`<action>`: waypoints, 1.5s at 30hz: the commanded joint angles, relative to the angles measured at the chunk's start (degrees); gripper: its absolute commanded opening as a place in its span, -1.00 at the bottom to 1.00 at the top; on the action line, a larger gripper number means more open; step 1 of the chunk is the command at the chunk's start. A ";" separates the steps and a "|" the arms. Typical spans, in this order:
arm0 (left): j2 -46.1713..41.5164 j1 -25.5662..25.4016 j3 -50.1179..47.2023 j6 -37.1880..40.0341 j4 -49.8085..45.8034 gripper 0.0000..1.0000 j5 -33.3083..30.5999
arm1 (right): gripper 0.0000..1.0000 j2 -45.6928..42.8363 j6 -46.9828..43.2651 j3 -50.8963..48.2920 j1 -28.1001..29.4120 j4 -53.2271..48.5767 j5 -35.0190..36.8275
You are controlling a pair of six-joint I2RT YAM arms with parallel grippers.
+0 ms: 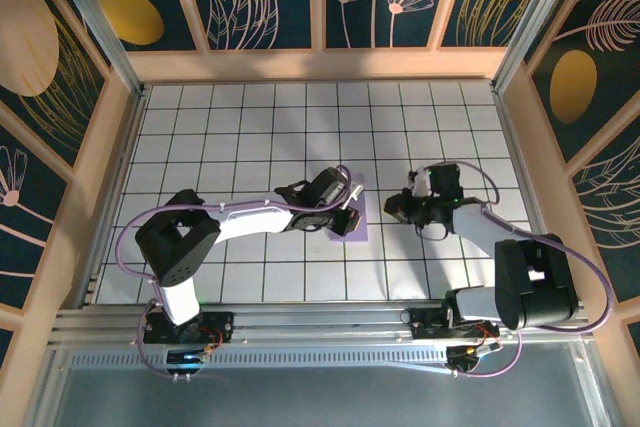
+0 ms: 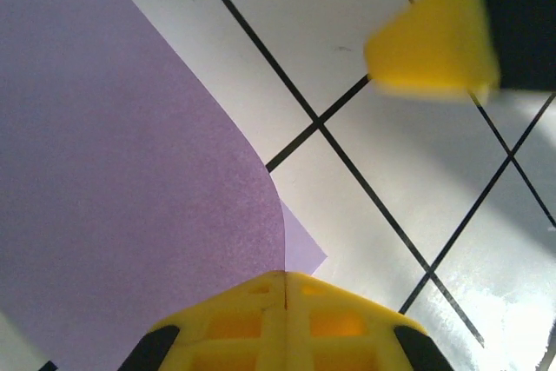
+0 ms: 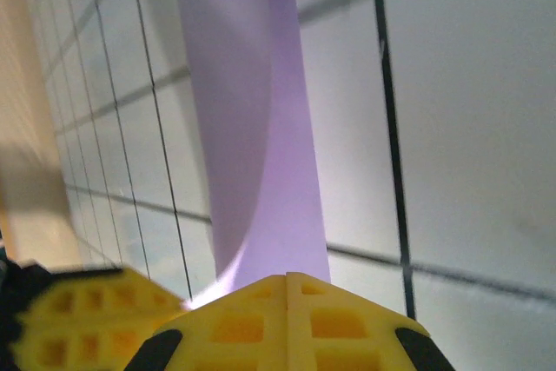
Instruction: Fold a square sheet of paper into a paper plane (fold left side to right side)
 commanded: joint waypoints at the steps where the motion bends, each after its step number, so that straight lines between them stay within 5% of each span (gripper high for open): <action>1: -0.32 1.12 -0.68 -3.19 2.76 -1.00 4.63 | -1.00 -0.57 3.53 -2.16 4.47 4.44 -0.80; 15: 1.40 1.83 -0.33 -5.06 1.41 -1.00 3.71 | -1.00 6.63 4.58 -1.86 12.32 3.92 3.62; 28: 1.01 3.54 -1.00 -3.98 -1.45 -1.00 2.20 | -1.00 9.97 0.09 -0.44 12.76 -4.73 11.42; 45: 2.24 6.10 0.48 1.18 -5.57 -1.00 -1.15 | -1.00 11.27 -0.47 0.39 12.77 -6.01 12.67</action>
